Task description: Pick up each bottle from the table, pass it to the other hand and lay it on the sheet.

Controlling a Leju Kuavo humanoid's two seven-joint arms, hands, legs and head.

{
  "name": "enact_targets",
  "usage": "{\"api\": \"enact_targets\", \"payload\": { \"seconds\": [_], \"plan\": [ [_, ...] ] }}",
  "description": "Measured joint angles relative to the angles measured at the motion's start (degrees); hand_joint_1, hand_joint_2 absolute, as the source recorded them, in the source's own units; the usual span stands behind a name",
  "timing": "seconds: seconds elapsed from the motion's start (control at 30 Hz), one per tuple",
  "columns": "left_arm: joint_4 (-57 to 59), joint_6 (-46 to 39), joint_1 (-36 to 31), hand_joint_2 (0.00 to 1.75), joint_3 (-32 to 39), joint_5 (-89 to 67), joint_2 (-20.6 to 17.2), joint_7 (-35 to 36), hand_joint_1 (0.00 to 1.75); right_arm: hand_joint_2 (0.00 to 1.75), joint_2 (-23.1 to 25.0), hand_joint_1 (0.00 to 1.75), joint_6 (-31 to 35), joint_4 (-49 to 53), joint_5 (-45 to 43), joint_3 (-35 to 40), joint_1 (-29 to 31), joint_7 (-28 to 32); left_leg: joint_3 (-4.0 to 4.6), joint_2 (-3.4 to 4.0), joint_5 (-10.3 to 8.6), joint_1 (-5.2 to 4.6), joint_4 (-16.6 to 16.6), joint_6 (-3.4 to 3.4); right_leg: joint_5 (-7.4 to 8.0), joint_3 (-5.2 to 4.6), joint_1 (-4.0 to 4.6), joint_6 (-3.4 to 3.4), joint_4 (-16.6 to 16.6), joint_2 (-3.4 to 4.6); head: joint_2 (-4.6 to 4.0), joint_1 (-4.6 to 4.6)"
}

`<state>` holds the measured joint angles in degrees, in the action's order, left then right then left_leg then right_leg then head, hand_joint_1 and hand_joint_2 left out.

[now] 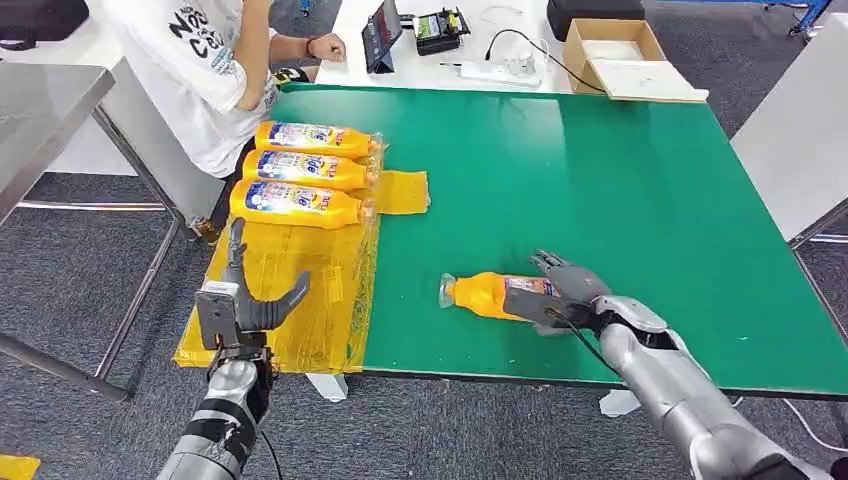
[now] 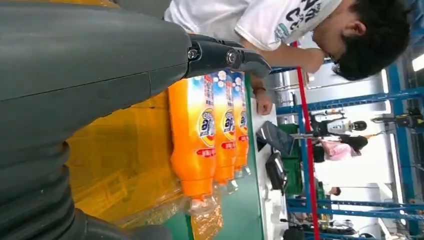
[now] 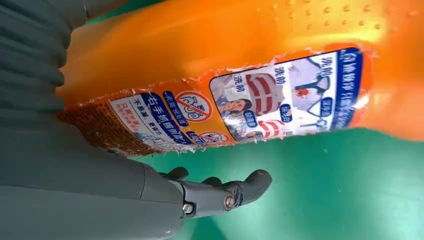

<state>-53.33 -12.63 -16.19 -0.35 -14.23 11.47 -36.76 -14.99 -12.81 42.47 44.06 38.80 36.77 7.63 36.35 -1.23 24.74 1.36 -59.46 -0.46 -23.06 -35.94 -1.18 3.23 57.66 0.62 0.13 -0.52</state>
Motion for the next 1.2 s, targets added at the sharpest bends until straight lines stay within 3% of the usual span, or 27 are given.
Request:
{"api": "enact_targets", "payload": {
  "seconds": [0.07,0.17,0.2,0.23,0.57,0.73,0.87,0.97,1.07,1.2],
  "plan": [
    [0.42,0.26,-0.05,1.75,0.00,0.39,0.02,0.02,0.00,1.75,-0.28,0.89,-1.07,-0.52,-0.90,1.12,0.83,-0.24,0.00,0.00,0.00,0.00,0.00,0.00,0.00,0.00,0.00,0.00,0.00,0.00,0.00,0.00],
    [1.09,0.81,-0.22,1.75,0.02,1.07,0.04,-0.02,0.00,1.75,-0.83,0.89,-3.28,-1.35,-2.10,3.02,2.28,-0.44,-0.02,0.01,0.00,0.00,-0.01,0.00,0.00,0.01,0.00,0.00,0.00,0.01,0.00,0.00],
    [1.31,0.87,-0.27,1.75,0.02,1.20,0.09,-0.07,0.00,1.75,-1.16,1.59,-4.15,-1.51,-2.55,3.67,2.73,-0.46,-0.02,0.00,0.00,0.00,-0.01,0.00,0.00,0.01,0.00,0.00,0.00,0.00,0.00,0.02],
    [1.44,0.90,-0.29,1.75,0.02,1.38,0.11,-0.11,0.00,1.75,-1.44,1.73,-4.61,-1.59,-2.86,4.24,3.13,-0.46,-0.01,-0.01,-0.01,0.00,-0.01,0.00,0.00,0.02,0.00,0.00,0.00,0.00,0.00,0.00],
    [2.69,1.53,-1.03,1.75,0.11,2.65,0.33,-0.66,0.00,1.75,-3.85,1.75,-7.61,-2.12,-4.92,8.30,5.43,-0.87,-0.01,0.00,0.00,0.00,-0.01,0.00,0.01,0.02,0.00,0.01,0.00,0.00,0.00,0.00],
    [2.78,1.73,-1.10,1.75,0.15,3.24,0.59,-0.87,0.00,1.75,-4.96,1.75,-5.98,-1.72,-6.93,9.55,5.80,-0.98,0.01,-0.01,0.00,0.00,-0.01,0.00,0.01,0.01,0.00,0.01,0.00,0.00,0.00,0.00],
    [2.47,1.73,-0.91,1.75,0.26,3.23,0.74,-0.61,0.00,1.75,-4.59,1.75,10.53,1.71,-6.33,8.54,2.08,-1.49,0.07,-0.02,0.00,0.01,-0.01,0.00,0.00,0.00,0.01,0.02,0.01,0.00,0.00,-0.02],
    [1.11,2.01,-0.48,1.75,0.33,2.84,1.16,0.57,0.00,1.75,-2.27,1.75,22.51,7.31,-2.40,3.68,-3.67,-1.59,0.13,-0.02,0.02,0.04,0.00,0.00,0.00,-0.06,0.06,0.01,0.04,0.01,0.00,-0.02],
    [-0.50,2.75,-0.02,1.75,0.24,3.10,1.64,1.44,0.00,1.75,2.20,1.75,33.37,15.51,0.80,-3.19,-10.11,2.35,0.22,0.00,0.02,0.13,0.00,-0.02,-0.02,-0.21,0.15,-0.01,0.04,0.01,0.00,0.00],
    [-2.87,4.35,0.40,1.75,-0.85,5.07,2.05,2.80,0.00,1.75,7.72,1.75,41.84,26.52,0.81,-11.84,-16.43,7.79,0.30,-0.09,0.01,0.21,0.01,-0.04,-0.06,-0.26,0.20,-0.04,0.03,-0.12,0.00,0.04]
  ]
}}
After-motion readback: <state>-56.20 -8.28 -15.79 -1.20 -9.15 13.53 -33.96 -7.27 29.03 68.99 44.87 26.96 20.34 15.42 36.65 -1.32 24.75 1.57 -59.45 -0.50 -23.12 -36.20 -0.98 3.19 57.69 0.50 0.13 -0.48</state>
